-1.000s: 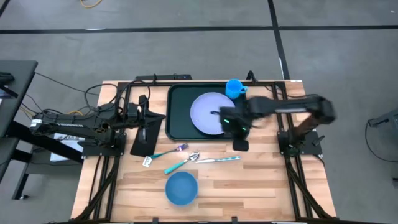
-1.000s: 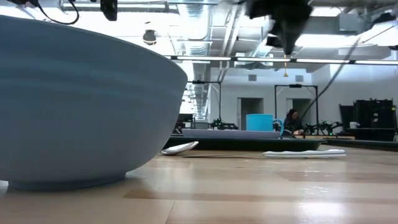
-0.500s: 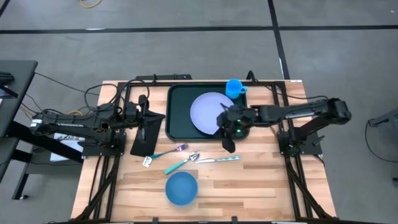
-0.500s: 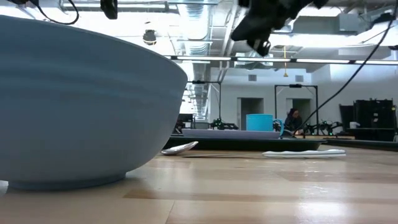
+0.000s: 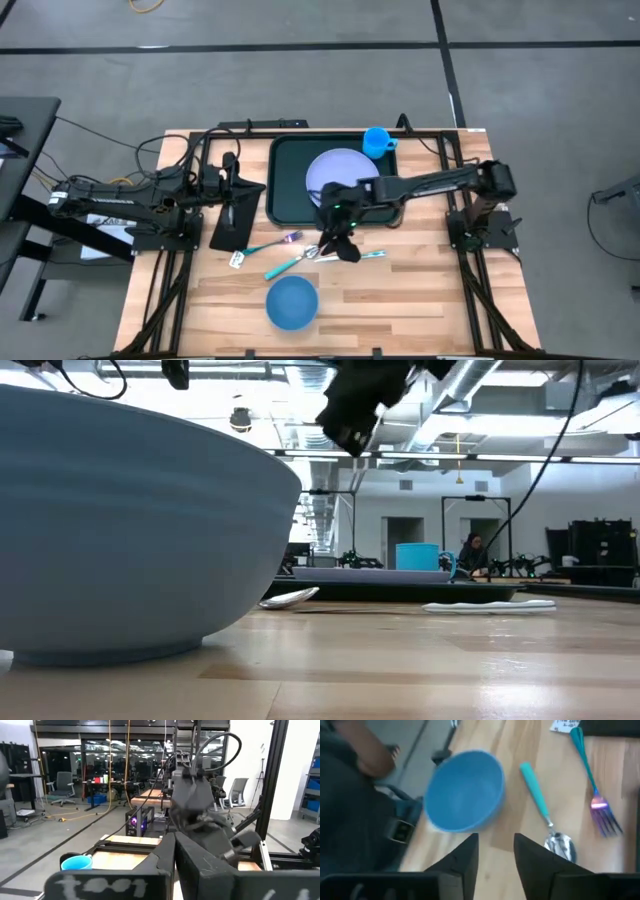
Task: Set up tray
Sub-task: Put the bowl on top of the purple plate on the black serving tray
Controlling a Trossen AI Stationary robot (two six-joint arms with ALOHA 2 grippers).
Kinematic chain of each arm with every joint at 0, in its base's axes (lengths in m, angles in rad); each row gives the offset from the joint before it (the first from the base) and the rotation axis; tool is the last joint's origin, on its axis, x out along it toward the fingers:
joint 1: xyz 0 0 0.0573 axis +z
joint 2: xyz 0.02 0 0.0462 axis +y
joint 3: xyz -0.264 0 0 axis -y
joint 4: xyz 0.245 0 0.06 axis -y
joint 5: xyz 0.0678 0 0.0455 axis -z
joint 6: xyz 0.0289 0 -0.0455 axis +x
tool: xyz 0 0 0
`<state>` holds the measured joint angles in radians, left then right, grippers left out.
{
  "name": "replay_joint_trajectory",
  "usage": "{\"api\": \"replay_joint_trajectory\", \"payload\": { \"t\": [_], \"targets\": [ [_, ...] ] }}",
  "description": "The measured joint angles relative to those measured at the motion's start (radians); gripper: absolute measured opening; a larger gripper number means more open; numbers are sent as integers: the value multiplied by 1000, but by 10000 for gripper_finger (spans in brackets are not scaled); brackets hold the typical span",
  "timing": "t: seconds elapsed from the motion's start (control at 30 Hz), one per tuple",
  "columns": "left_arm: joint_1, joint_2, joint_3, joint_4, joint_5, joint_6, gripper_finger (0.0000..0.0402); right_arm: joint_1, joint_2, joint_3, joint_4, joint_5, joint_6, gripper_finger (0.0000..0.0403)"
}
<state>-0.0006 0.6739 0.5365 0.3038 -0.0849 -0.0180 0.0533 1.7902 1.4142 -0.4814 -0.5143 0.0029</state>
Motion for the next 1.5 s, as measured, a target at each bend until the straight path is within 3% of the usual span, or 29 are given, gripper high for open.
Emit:
{"api": "replay_joint_trajectory", "payload": {
  "t": [0.37,0.7,0.87,1.0,1.2,1.33,1.5],
  "targets": [
    [0,0,0,-8,0,24,0,6,209,293,-210,212,-83,142],
    [0,0,0,-9,-63,207,0,33,260,372,-283,206,-101,132],
    [0,18,0,-9,-46,124,0,44,245,373,-431,208,-162,131],
    [0,50,0,-21,18,34,0,45,248,371,-663,213,-212,131],
    [0,122,0,3,177,69,0,43,225,283,-890,232,-175,131],
    [0,185,0,16,238,-7,0,51,120,125,-873,266,-83,131],
    [0,262,3,224,230,-101,0,87,-64,-105,-768,412,44,131]
  ]
}}
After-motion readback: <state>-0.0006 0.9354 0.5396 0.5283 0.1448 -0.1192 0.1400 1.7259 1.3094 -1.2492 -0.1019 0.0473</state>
